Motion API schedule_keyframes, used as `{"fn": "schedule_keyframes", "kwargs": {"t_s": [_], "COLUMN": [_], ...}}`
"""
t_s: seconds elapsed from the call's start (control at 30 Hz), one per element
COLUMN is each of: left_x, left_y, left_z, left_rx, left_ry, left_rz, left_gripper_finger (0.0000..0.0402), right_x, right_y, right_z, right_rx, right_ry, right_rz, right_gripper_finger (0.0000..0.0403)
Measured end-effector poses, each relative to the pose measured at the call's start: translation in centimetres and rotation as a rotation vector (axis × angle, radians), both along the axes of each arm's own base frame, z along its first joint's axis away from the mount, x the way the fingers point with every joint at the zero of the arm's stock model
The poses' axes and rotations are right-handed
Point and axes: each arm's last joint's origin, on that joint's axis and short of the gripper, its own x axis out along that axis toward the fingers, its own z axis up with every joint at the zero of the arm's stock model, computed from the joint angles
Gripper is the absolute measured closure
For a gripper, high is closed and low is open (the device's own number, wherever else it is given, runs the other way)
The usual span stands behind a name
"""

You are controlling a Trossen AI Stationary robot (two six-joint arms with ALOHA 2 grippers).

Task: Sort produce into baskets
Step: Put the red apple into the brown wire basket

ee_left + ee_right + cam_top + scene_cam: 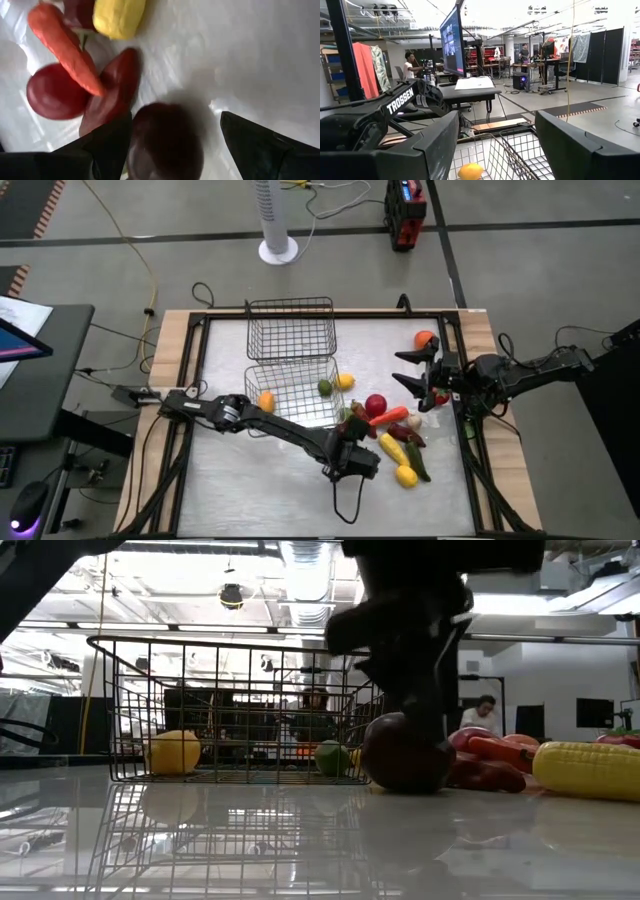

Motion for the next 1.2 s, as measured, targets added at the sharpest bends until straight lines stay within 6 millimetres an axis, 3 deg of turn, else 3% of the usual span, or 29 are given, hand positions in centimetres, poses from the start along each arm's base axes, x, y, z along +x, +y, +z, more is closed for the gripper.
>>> {"fn": "schedule_keyframes", "kwargs": {"t_s": [0.3,0.6,1.07,1.2], "left_x": [-0.4,-0.6,-0.6,-0.7], "left_y": [-0.2,0.2,0.1,0.0], "left_z": [-0.1,-1.7,-2.4,-2.4], "left_rx": [0.105,0.206,0.211,0.231], "left_ry": [0.060,0.121,0.129,0.133], "left_rz": [-0.100,-0.087,-0.080,-0.096], "left_gripper_finger": [0.0109,0.0109,0.0110,0.0131], "right_x": [0.0,0.0,0.0,0.0], "right_y": [0.0,0.0,0.0,0.0], "right_z": [0.0,0.1,0.1,0.1], "right_rx": [-0.007,-0.013,-0.013,-0.013], "right_ry": [-0.003,-0.004,-0.004,-0.004], "right_rz": [-0.002,-0.003,-0.003,-0.003], "right_gripper_finger": [0.0111,0.0111,0.0111,0.0111]}}
